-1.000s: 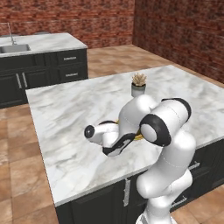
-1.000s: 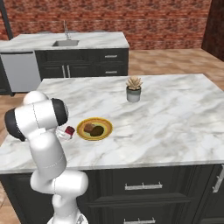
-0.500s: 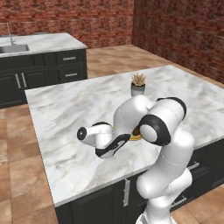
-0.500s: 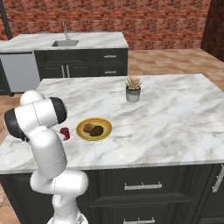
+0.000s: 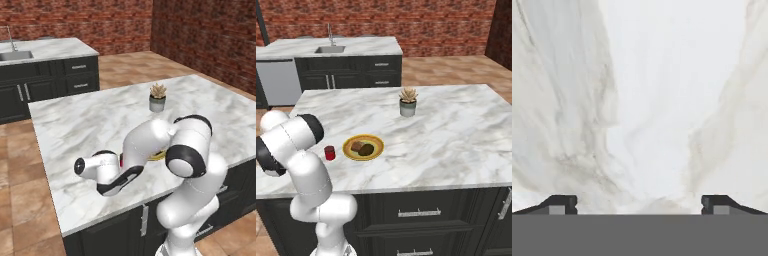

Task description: Pick the avocado and bread from the counter and place them on the plate. Then pick the jam from the cabinet and place it next to the plate. Lastly close the cabinet door.

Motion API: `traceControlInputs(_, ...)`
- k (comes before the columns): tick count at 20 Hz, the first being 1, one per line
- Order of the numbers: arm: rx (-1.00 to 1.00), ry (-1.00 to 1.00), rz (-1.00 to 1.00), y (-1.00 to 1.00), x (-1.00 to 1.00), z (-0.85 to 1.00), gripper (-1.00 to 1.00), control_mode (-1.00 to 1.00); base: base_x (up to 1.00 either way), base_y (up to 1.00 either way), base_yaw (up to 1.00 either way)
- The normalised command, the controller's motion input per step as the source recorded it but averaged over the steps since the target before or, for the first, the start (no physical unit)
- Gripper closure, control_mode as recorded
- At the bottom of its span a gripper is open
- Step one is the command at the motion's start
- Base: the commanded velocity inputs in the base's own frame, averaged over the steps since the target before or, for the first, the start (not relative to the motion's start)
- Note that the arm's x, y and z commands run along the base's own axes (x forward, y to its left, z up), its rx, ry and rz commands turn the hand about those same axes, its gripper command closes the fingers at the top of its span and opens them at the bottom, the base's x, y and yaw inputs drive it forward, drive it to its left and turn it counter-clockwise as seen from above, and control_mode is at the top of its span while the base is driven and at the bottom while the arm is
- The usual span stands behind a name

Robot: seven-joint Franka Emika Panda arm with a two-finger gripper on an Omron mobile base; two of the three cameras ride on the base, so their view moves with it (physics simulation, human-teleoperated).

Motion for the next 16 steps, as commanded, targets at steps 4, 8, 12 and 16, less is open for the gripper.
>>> traceControlInputs(4,0.0,-0.23,-0.03,0.0,-1.0,0.49,-1.0,-1.0,0.0,0.0,0.0)
traceControlInputs(8,0.0,-0.23,-0.03,-0.06,-1.0,0.97,-1.0,-1.0,0.0,0.0,0.0)
traceControlInputs(12,0.01,-0.21,-0.05,-0.13,-1.0,1.0,-1.0,-1.0,0.0,0.0,0.0)
traceControlInputs(16,0.02,-0.18,-0.06,-0.12,-1.0,1.0,-1.0,-1.0,0.0,0.0,0.0)
